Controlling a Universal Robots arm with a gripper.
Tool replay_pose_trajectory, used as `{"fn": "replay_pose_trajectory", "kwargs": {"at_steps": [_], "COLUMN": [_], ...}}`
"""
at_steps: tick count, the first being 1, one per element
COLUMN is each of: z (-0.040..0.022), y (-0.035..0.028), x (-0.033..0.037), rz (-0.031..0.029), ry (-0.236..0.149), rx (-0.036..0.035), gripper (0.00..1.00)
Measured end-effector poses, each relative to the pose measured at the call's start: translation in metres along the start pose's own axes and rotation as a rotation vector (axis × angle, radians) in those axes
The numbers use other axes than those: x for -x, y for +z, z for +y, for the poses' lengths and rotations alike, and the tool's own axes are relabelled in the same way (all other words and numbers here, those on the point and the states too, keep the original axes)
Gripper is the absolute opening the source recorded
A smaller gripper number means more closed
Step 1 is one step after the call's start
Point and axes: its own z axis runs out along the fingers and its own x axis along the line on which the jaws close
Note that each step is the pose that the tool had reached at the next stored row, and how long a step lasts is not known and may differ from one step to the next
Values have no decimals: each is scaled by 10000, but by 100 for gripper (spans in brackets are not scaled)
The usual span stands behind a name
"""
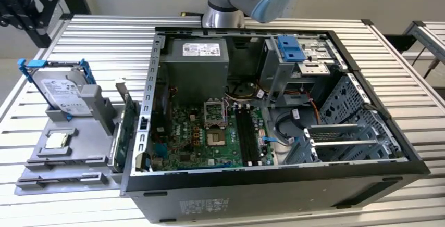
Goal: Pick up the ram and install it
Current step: 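Reach for the ram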
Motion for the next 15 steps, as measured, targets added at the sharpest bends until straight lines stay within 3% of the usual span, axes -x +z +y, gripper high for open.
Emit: {"fn": "replay_pose_trajectory", "kwargs": {"at_steps": [4,11,15], "z": [1,-3,-51], "y": [0,0,-2], "x": [-64,-68,-68], "rz": [2,2,3], "ry": [-21,-23,-22], "rx": [1,1,1], "gripper": [0,0,0]}}
